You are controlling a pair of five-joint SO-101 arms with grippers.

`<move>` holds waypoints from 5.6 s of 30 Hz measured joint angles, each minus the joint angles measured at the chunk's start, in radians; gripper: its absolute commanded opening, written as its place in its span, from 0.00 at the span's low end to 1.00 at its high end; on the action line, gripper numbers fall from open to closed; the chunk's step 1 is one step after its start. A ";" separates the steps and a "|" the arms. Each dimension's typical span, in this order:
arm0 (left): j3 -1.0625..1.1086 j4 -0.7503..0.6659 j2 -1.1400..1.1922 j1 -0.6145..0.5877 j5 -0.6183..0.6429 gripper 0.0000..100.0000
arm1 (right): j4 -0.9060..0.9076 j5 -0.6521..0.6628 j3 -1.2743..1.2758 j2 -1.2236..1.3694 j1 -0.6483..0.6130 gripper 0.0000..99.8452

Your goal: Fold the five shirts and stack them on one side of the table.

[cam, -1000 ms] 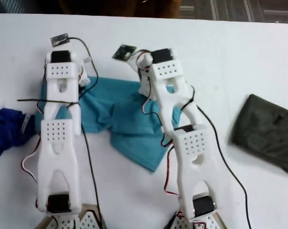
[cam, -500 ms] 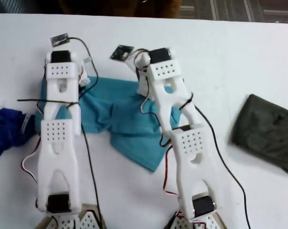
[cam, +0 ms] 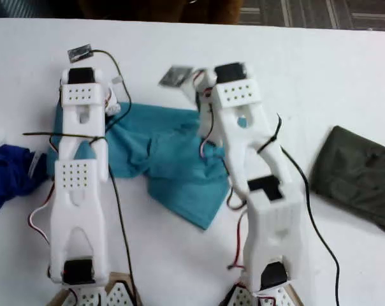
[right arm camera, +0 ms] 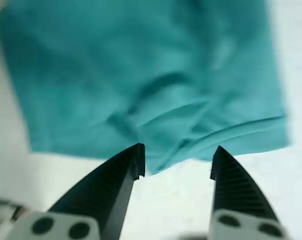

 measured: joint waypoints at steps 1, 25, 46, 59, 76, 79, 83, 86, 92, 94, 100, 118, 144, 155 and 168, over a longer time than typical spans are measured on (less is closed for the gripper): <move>0.000 0.000 0.000 0.000 0.000 0.02 | 0.000 0.000 0.080 -0.052 -0.018 0.22; -0.005 0.009 0.000 -0.003 -0.003 0.02 | -0.433 -0.304 1.000 -0.344 -0.333 0.22; -0.005 0.009 0.000 -0.003 -0.003 0.02 | -0.522 -0.365 1.046 -0.353 -0.270 0.02; -0.005 0.009 0.000 -0.003 -0.003 0.02 | -0.310 -0.365 0.654 -0.348 -0.192 0.02; -0.005 0.009 0.000 -0.003 -0.003 0.02 | -0.526 -0.287 0.537 -0.261 -0.077 0.02; -0.005 0.009 0.000 -0.003 -0.003 0.02 | -0.535 -0.285 0.479 -0.195 -0.077 0.02; -0.005 0.009 0.000 -0.003 -0.003 0.02 | -0.519 -0.285 0.341 -0.098 -0.077 0.02; -0.005 0.009 0.000 -0.003 -0.003 0.02 | -0.482 -0.285 0.224 -0.032 -0.077 0.05; -0.005 0.009 0.000 -0.003 -0.003 0.02 | -0.385 -0.285 0.021 0.107 -0.077 0.26; -0.005 0.009 0.000 -0.003 -0.003 0.02 | -0.350 -0.285 -0.048 0.150 -0.077 0.32; -0.005 0.009 0.000 -0.003 -0.003 0.02 | -0.298 -0.285 -0.241 0.230 -0.035 0.35; -0.005 0.009 0.000 -0.003 -0.003 0.02 | -0.002 -0.219 -0.321 0.129 0.074 0.02; -0.005 0.009 0.000 -0.003 -0.003 0.02 | -0.399 -0.362 0.434 -0.097 -0.167 0.02; -0.005 0.009 0.000 -0.003 -0.003 0.02 | -0.374 -0.365 0.049 0.140 -0.189 0.02; -0.005 0.009 0.000 -0.003 -0.003 0.02 | -0.285 -0.365 -0.198 0.313 -0.230 0.02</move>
